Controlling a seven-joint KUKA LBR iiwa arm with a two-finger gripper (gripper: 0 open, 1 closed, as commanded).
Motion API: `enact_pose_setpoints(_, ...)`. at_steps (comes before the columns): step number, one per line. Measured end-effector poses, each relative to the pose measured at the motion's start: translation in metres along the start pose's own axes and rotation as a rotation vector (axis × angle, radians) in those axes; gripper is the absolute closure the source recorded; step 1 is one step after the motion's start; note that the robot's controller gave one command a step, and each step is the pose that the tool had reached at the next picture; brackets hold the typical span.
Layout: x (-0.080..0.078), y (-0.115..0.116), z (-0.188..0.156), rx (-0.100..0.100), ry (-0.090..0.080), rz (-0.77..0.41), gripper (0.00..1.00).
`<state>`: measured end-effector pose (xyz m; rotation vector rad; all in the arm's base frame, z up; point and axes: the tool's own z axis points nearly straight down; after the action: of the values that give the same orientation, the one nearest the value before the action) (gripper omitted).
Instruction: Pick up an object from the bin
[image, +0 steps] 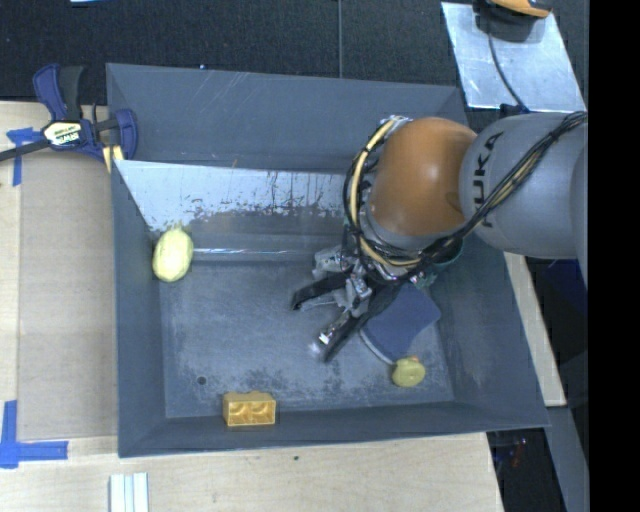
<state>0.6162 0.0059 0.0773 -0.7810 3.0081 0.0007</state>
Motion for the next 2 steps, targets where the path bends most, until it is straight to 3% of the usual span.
enact_pose_setpoints(1,-0.0069,0.0086,0.0020,0.006,-0.003,-0.020,1.00)
enact_pose_setpoints(2,0.0012,0.0146,0.0031,0.006,-0.009,0.020,0.00)
